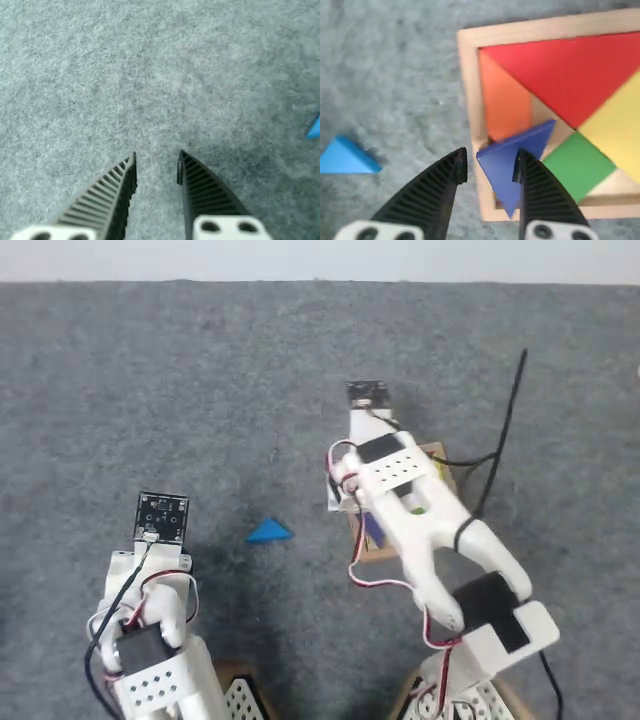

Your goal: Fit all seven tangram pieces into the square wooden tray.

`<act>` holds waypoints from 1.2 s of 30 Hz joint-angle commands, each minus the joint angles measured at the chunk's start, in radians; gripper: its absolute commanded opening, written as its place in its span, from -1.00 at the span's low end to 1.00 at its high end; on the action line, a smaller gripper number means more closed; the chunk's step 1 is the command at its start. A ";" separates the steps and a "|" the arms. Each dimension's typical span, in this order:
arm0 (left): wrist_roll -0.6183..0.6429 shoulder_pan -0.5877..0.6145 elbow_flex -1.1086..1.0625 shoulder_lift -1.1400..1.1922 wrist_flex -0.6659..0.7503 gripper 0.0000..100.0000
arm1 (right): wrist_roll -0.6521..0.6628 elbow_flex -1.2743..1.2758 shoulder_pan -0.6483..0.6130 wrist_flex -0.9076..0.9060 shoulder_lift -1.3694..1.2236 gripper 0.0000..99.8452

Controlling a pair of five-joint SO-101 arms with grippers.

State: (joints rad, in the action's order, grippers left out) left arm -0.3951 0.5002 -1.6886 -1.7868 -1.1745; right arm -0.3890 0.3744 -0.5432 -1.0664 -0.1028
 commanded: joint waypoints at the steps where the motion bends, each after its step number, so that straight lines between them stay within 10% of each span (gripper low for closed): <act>1: -0.006 0.002 0.007 -0.006 0.009 -0.73 | 0.017 -0.034 -0.039 0.008 -0.038 -0.68; 36: -0.006 0.002 0.007 -0.006 0.009 -0.73 | 0.046 0.123 -0.183 -0.016 0.259 -0.67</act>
State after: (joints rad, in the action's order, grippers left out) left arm -0.3951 0.5002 -1.6886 -1.7868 -1.1745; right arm -0.3368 0.4266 -0.6966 -1.1354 0.0583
